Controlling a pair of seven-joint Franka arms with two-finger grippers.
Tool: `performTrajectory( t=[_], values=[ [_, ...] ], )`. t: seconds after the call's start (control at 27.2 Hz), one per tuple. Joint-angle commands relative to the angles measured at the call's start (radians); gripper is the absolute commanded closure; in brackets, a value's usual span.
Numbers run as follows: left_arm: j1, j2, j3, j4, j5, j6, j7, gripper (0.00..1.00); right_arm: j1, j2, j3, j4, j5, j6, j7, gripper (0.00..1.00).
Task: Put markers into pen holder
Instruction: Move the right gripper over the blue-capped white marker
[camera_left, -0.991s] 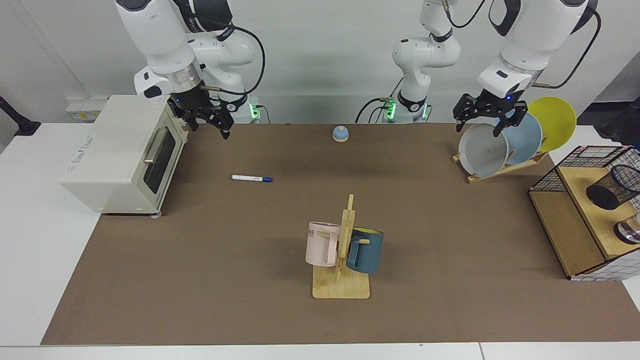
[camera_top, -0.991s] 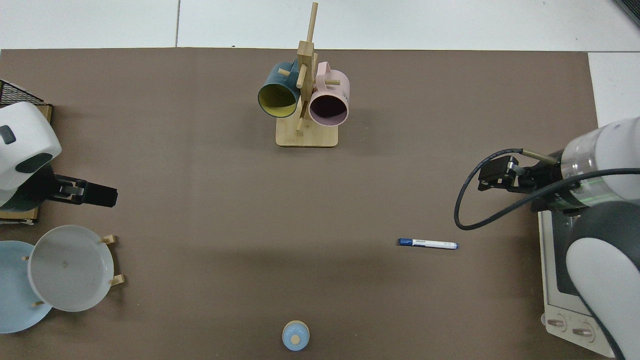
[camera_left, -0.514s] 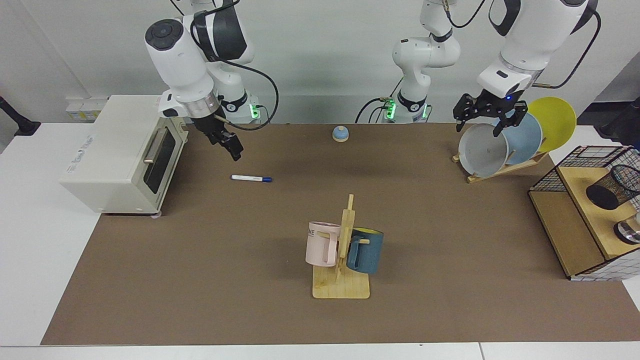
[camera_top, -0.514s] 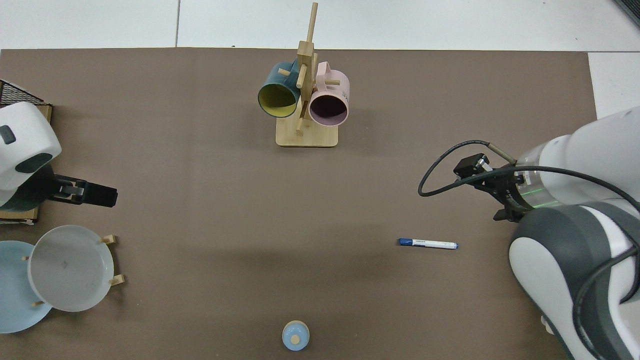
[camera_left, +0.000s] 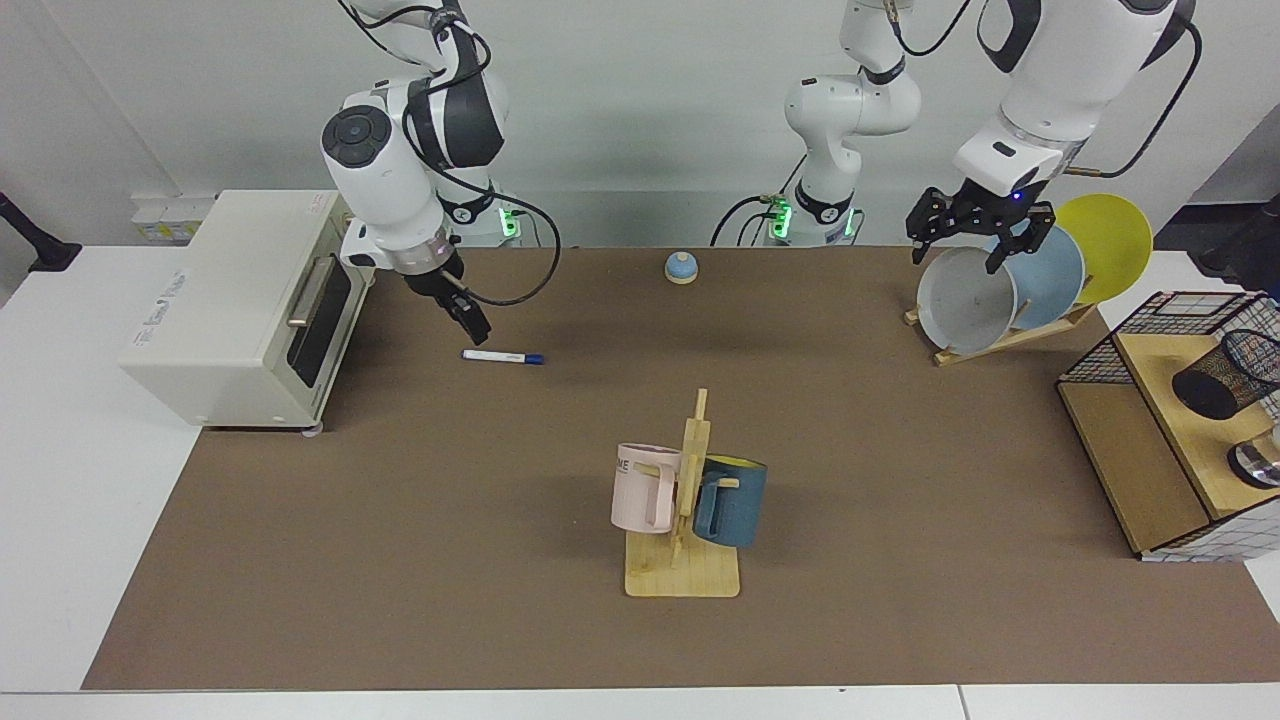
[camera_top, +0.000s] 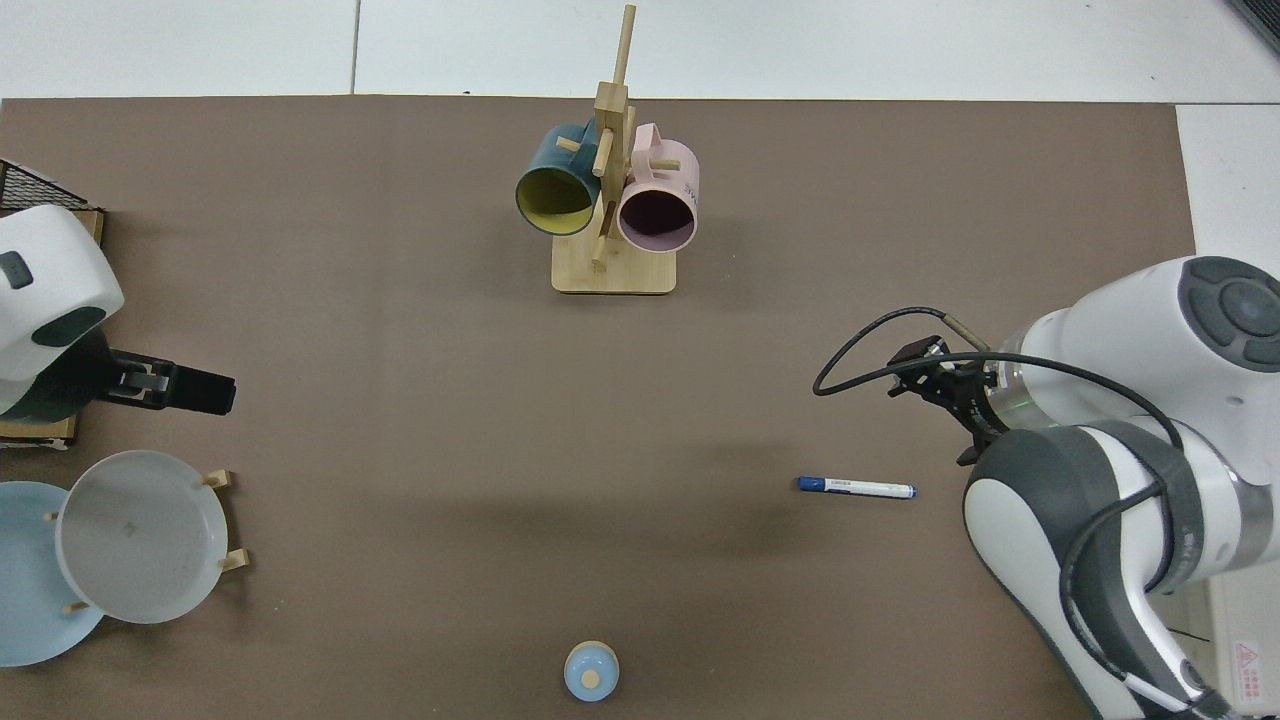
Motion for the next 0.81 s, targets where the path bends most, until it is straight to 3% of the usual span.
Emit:
performTrajectory(
  t=[0.0, 0.26, 0.77],
  values=[
    [-0.003, -0.024, 0.008, -0.031, -0.009, 0.004, 0.016, 0.0, -0.005, -0.018, 0.001, -0.073, 0.009, 0.046, -0.199, 0.0],
    [-0.003, -0.024, 0.008, -0.031, -0.009, 0.004, 0.016, 0.0, -0.021, 0.01, 0.001, -0.091, 0.012, 0.061, -0.422, 0.0],
    [-0.004, -0.024, 0.008, -0.031, -0.009, 0.004, 0.016, 0.0, -0.043, 0.021, 0.001, -0.127, 0.045, 0.084, -0.28, 0.0]
  ],
)
